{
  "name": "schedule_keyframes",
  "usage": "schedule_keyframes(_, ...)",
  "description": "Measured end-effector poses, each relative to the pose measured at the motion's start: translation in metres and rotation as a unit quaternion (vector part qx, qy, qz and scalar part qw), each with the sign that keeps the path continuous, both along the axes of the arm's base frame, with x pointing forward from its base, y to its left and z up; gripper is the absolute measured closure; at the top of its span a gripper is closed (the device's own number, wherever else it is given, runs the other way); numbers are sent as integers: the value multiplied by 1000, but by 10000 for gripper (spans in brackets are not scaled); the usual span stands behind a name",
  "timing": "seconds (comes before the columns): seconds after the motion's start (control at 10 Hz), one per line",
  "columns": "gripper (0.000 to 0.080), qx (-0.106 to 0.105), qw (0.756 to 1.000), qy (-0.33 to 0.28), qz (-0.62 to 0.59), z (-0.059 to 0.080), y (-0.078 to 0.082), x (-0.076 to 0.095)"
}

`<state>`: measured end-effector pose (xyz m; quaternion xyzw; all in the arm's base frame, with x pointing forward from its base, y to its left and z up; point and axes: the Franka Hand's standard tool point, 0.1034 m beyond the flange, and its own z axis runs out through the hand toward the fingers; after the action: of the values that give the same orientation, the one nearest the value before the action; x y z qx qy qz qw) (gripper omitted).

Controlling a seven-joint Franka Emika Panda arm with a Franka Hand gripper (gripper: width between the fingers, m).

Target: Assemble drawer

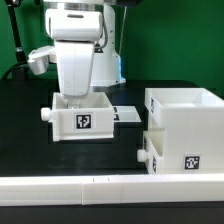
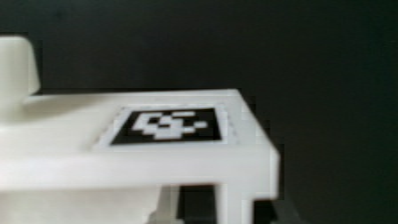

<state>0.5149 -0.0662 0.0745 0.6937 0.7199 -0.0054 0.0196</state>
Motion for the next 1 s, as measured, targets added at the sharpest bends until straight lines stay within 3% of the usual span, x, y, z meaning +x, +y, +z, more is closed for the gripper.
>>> schedule_keyframes(0.6,757,12,999,-4,-41,-9,50,18)
schedule_keyframes(1.0,757,14,999,-1,-39,-15,53,20)
